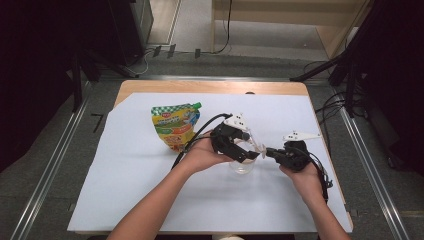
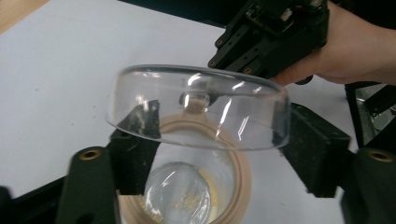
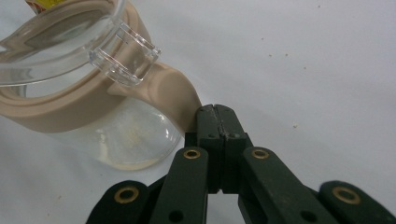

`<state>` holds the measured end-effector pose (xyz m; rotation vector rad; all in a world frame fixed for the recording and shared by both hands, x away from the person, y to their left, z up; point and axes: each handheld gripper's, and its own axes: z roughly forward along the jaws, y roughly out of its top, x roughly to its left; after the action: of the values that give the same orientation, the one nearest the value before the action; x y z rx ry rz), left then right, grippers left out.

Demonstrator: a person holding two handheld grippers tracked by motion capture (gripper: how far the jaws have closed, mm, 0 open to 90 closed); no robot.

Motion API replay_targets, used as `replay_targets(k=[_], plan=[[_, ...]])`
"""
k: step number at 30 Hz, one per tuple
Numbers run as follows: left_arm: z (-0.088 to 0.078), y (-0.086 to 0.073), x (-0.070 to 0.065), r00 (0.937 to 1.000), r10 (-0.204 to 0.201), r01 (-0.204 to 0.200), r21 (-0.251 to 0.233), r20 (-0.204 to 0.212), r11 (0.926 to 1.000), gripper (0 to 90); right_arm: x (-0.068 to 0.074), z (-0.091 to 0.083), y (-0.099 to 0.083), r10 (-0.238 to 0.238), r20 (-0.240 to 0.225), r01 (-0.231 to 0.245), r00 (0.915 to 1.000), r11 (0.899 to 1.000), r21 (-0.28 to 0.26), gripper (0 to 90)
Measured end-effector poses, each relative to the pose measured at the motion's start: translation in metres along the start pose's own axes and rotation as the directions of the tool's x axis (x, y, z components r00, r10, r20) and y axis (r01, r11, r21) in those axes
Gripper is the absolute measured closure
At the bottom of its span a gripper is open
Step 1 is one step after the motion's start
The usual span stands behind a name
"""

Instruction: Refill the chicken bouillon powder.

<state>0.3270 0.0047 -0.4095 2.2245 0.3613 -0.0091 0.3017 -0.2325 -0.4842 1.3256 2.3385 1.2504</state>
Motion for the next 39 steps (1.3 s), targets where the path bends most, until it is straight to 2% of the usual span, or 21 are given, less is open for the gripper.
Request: replay_targets(k=[2, 6, 10, 14, 16, 22, 25, 26, 32, 39], plan=[[0.000, 0.005, -0.003, 1.0000, 0.002, -0.002, 0.006, 0.000, 1.0000, 42.0, 0.000, 0.000, 0.000, -0.002, 0.001, 0.002, 1.0000, 1.000, -0.002, 90.0], [0.001, 0.013, -0.006, 0.9992, -0.014, 0.013, 0.024, 0.038, 0.9996, 58.9, 0.000, -0.001, 0.000, 0.000, -0.003, 0.000, 1.0000, 1.000, -0.003, 90.0], [0.003, 0.020, -0.011, 0.9976, 0.002, -0.004, 0.029, 0.069, 0.9996, 73.7, 0.000, -0.001, 0.000, 0.001, -0.004, -0.001, 1.0000, 1.000, -0.003, 90.0], [0.006, 0.026, -0.014, 0.9970, 0.010, -0.012, 0.035, 0.077, 0.9993, 81.1, 0.000, -0.001, 0.000, 0.000, -0.003, 0.000, 1.0000, 1.000, -0.002, 90.0], [0.009, 0.029, -0.014, 0.9956, 0.002, -0.005, 0.032, 0.094, 0.9995, 83.7, 0.000, -0.001, 0.000, 0.001, -0.004, -0.001, 1.0000, 1.000, -0.002, 90.0], [0.018, 0.032, -0.013, 0.9943, -0.012, 0.009, 0.032, 0.106, 0.9994, 82.3, 0.000, -0.001, -0.001, 0.007, -0.006, -0.007, 1.0000, 1.000, -0.009, 90.0], [0.022, 0.032, -0.012, 0.9944, -0.024, 0.020, 0.044, 0.103, 0.9989, 73.4, 0.000, -0.001, -0.001, 0.001, -0.004, -0.001, 1.0000, 1.000, -0.007, 90.0], [0.022, 0.032, -0.012, 0.9933, -0.024, 0.019, 0.042, 0.113, 0.9989, 73.2, 0.000, -0.001, -0.001, 0.001, -0.006, -0.001, 1.0000, 1.000, -0.006, 90.0], [0.010, 0.030, -0.014, 0.9917, -0.030, 0.028, 0.025, 0.125, 0.9993, 68.7, -0.001, -0.006, -0.003, 0.005, -0.009, -0.005, 0.9999, 1.000, -0.022, 89.0], [-0.011, 0.015, -0.010, 0.9915, -0.061, 0.060, 0.016, 0.114, 0.9981, 68.8, -0.002, -0.018, -0.009, 0.030, -0.019, -0.031, 0.9994, 0.998, -0.045, 80.3]])
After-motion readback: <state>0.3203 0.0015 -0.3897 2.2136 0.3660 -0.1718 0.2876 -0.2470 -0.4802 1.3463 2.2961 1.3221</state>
